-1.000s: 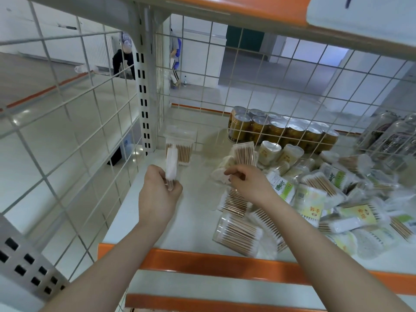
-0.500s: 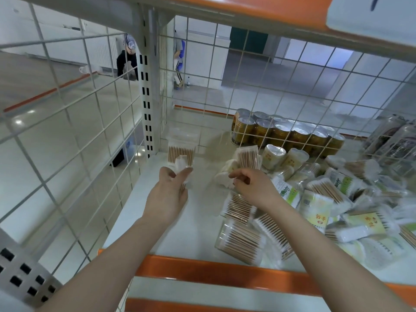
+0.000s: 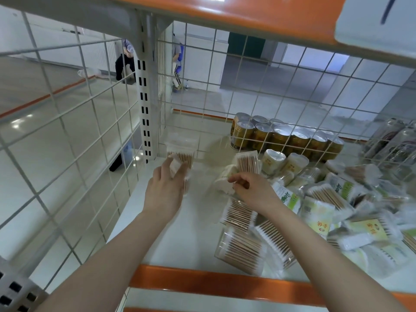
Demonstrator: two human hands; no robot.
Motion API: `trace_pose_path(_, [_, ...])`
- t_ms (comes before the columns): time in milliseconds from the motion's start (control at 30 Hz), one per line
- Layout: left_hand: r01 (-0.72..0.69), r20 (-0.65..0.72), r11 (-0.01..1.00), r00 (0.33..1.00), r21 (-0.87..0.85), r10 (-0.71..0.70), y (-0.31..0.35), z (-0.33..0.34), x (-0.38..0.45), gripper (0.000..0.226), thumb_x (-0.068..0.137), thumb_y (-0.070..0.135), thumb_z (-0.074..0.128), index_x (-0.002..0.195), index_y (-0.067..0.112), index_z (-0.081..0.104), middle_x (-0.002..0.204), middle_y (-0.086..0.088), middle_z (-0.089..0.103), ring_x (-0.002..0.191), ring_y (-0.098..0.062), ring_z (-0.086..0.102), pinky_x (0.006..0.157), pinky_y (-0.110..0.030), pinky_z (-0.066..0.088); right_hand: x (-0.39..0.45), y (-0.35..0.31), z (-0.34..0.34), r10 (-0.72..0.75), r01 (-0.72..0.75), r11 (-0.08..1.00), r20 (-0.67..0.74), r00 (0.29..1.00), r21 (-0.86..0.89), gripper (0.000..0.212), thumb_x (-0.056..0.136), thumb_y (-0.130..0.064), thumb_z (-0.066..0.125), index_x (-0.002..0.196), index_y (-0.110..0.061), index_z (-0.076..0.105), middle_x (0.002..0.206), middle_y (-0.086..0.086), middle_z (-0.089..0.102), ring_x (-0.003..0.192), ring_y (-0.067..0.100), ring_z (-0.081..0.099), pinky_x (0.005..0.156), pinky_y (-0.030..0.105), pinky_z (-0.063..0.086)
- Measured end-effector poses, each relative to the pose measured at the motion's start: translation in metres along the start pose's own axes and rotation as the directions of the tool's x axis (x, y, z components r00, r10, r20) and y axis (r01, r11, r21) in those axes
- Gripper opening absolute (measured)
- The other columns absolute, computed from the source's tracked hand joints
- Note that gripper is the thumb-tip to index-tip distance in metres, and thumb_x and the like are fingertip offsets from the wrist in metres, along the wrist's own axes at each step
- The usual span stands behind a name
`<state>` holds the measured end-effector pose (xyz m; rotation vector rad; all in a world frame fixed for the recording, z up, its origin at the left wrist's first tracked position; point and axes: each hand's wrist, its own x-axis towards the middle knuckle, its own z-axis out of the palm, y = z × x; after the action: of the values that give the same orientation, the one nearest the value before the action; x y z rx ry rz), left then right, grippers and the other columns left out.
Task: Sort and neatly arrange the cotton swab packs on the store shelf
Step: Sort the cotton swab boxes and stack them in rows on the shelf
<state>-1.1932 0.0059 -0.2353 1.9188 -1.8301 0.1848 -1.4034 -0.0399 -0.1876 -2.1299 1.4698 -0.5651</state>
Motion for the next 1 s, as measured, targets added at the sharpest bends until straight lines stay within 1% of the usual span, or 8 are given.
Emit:
trace_pose_path(167, [-0.028,-0.034,0.994,0.999,0.104,0.031,-0.004,0.010,0.014,0.063,0.055,0.001,0.083,0.114,0.006,0.063,0.125,-0.022,0.055,0.117,-0.043,0.051,0.091,-0.049,0.046,0.001,0.001,-0.003,0.014,-0.014,1.000,0.002,1.000,-0.016,0.024,0.092,-0.015,0.050,0.110,-0.024,0.063,0.098,-0.010,0.061,0.088,0.005,0.055,0.074,0.014,0.038])
trace_pose_path(233, [-0.019,-0.012,0.993,1.000,0.119,0.021,-0.004,0.010,0.018,0.059,0.075,0.006,0.070,0.131,0.005,0.050,0.139,-0.019,0.043,0.133,-0.037,0.034,0.109,-0.041,0.028,0.001,0.001,-0.002,0.008,-0.008,0.999,-0.006,1.000,-0.034,0.024,0.092,-0.015,0.049,0.111,-0.023,0.063,0.100,-0.009,0.061,0.088,0.005,0.054,0.076,0.016,0.038])
trace_pose_path(300, [-0.009,-0.006,0.991,1.000,0.136,0.010,-0.007,0.016,0.021,0.056,0.089,0.009,0.053,0.142,0.008,0.034,0.149,-0.015,0.028,0.141,-0.030,0.017,0.115,-0.035,0.010,0.001,0.002,0.000,-0.010,0.008,0.997,-0.018,1.000,-0.071,0.024,0.092,-0.015,0.050,0.110,-0.023,0.062,0.100,-0.009,0.060,0.087,0.005,0.053,0.076,0.017,0.037])
trace_pose_path(433, [-0.013,-0.017,0.985,1.000,0.171,0.016,-0.009,0.017,0.027,0.062,0.080,0.003,0.062,0.138,0.000,0.039,0.142,-0.021,0.038,0.136,-0.035,0.029,0.114,-0.040,0.018,0.001,0.001,0.005,-0.056,0.050,0.990,-0.041,0.998,-0.129,0.023,0.090,-0.014,0.052,0.109,-0.021,0.062,0.110,-0.003,0.058,0.094,0.008,0.052,0.081,0.019,0.039])
trace_pose_path(500, [-0.036,-0.051,0.979,0.998,0.201,0.047,-0.011,0.018,0.032,0.068,0.059,-0.002,0.078,0.123,-0.006,0.054,0.123,-0.024,0.055,0.118,-0.040,0.051,0.102,-0.045,0.038,0.002,0.003,0.007,-0.074,0.065,0.983,-0.044,0.996,-0.171,0.023,0.090,-0.013,0.052,0.110,-0.020,0.063,0.113,-0.002,0.057,0.101,0.012,0.053,0.083,0.020,0.038])
trace_pose_path(567, [-0.059,-0.105,0.977,0.991,0.203,0.082,-0.013,0.019,0.036,0.070,0.042,-0.003,0.085,0.108,-0.006,0.062,0.106,-0.023,0.063,0.101,-0.040,0.062,0.087,-0.049,0.048,0.002,0.005,0.008,-0.085,0.074,0.974,-0.044,0.995,-0.212,0.024,0.090,-0.013,0.051,0.110,-0.019,0.063,0.114,0.000,0.058,0.105,0.015,0.053,0.083,0.019,0.036])
trace_pose_path(867, [-0.097,-0.096,0.976,0.988,0.192,0.118,-0.013,0.021,0.044,0.078,0.034,0.003,0.089,0.107,-0.001,0.062,0.101,-0.019,0.063,0.096,-0.037,0.063,0.083,-0.045,0.051,-0.001,0.011,0.004,-0.082,0.068,0.963,-0.045,0.996,-0.260,0.026,0.091,-0.018,0.052,0.115,-0.020,0.063,0.115,-0.002,0.059,0.107,0.014,0.052,0.083,0.018,0.035])
trace_pose_path(1000, [-0.125,-0.099,0.975,0.984,0.185,0.145,-0.012,0.016,0.043,0.063,0.044,0.005,0.086,0.102,-0.003,0.065,0.096,-0.021,0.063,0.091,-0.038,0.064,0.079,-0.046,0.053,-0.004,0.009,0.003,-0.074,0.062,0.965,-0.035,0.997,-0.257,0.027,0.091,-0.017,0.052,0.116,-0.019,0.062,0.115,0.000,0.060,0.106,0.015,0.053,0.088,0.024,0.040])
